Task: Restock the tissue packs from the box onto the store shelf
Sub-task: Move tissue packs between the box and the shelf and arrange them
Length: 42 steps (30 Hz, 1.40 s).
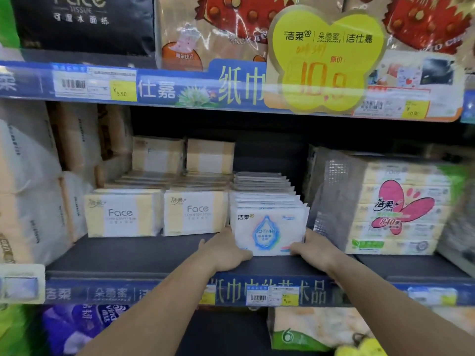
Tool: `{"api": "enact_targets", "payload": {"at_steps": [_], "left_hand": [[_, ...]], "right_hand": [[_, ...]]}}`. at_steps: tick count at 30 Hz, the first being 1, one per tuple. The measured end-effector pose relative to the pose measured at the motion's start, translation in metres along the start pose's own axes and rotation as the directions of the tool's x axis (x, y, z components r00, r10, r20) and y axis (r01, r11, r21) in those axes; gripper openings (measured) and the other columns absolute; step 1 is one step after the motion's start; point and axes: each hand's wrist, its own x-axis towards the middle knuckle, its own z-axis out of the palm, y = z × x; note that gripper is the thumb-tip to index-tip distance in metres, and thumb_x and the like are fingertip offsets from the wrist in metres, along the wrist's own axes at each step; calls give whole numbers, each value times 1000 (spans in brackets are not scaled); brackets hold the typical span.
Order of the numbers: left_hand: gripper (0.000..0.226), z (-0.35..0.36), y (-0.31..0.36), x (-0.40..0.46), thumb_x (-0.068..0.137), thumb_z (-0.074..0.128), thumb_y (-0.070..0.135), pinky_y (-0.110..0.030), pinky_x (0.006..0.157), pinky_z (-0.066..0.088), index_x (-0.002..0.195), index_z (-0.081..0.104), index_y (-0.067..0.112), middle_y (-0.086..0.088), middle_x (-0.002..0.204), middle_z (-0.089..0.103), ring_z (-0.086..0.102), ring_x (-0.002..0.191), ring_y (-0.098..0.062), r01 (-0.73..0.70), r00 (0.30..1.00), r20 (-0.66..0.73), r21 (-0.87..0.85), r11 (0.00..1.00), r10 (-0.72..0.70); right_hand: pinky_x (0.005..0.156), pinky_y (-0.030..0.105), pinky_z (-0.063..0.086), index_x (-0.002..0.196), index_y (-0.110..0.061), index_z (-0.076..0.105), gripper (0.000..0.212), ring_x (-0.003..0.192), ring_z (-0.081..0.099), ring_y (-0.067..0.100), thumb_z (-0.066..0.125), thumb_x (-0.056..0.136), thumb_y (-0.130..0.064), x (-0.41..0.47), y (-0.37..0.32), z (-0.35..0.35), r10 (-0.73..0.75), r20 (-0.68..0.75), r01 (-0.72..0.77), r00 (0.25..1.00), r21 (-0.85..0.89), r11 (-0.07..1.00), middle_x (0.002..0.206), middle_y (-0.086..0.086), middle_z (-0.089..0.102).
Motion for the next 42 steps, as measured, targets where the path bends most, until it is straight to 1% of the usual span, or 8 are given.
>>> {"api": "enact_targets", "payload": {"at_steps": [4, 7, 11, 14, 18, 23, 33, 42], "left_hand": [[75, -7, 0, -10, 47, 67, 58, -45, 109, 35, 115, 46, 34, 8, 127, 59, 53, 119, -20, 22, 997, -71, -180, 983, -35], [84, -10, 11, -35, 68, 72, 52, -40, 106, 37, 135, 38, 16, -4, 140, 48, 46, 127, -27, 50, 983, -171, -133, 990, -72], [84, 7, 38, -70, 73, 64, 57, -42, 106, 38, 140, 32, 19, -5, 143, 43, 41, 131, -26, 23, 923, -385, 83, 996, 11], [92, 46, 77, -99, 80, 57, 59, -43, 117, 20, 152, 12, 21, -7, 159, 16, 17, 145, -27, 22, 918, -390, 237, 971, 74], [92, 142, 156, -144, 81, 56, 61, -45, 118, 17, 152, 11, 23, -6, 160, 12, 12, 147, -26, -140, 954, -209, 319, 937, 214], [95, 281, 273, -198, 78, 58, 65, -45, 117, 20, 151, 13, 25, -3, 161, 10, 13, 147, -28, -309, 950, 68, 330, 892, 304], [91, 492, 432, -241, 80, 56, 63, -50, 118, 15, 152, 12, 27, -5, 161, 4, 5, 148, -30, -603, 773, 433, 274, 749, 464], [95, 655, 525, -178, 79, 55, 64, -51, 118, 13, 152, 5, 31, -1, 161, 1, 0, 148, -29, -698, 612, 633, 150, 701, 474]], "right_hand": [[65, 17, 47, 107, -21, 58, 27, 84, 61, 9, 57, 82, -11, -18, -13, -13, -6, -5, 6, 1000, 31, 999, 100, -4, 68], [90, 29, 48, 124, -20, 52, 53, 106, 60, 17, 62, 73, -28, -35, -10, -20, -32, -51, 33, 998, 16, 999, 122, -3, 63], [96, 27, 41, 146, -18, 33, 69, 124, 52, 22, 61, 85, -31, -77, 6, -30, -109, -152, 107, 982, -22, 994, 140, 4, 51], [97, 32, 46, 150, -21, 24, 72, 119, 56, 26, 59, 88, -30, -121, 37, -50, -131, -205, 123, 970, -52, 991, 139, 9, 52], [108, 35, 36, 153, -18, 18, 78, 139, 33, 27, 58, 90, -42, -190, 122, -102, -129, -256, 61, 958, -257, 965, 153, 7, 35], [105, 44, 41, 152, -28, 16, 76, 135, 38, 28, 54, 90, -50, -291, 255, -185, 40, -347, -163, 937, -331, 930, 153, 2, 35], [107, 43, 39, 150, -34, 18, 73, 137, 35, 30, 55, 89, -51, -420, 457, -296, 349, -517, -518, 782, -226, 825, 151, 2, 37], [108, 43, 38, 150, -33, 18, 78, 135, 38, 27, 54, 85, -55, -391, 598, -382, 541, -472, -674, 696, -169, 719, 149, 0, 38]]}}
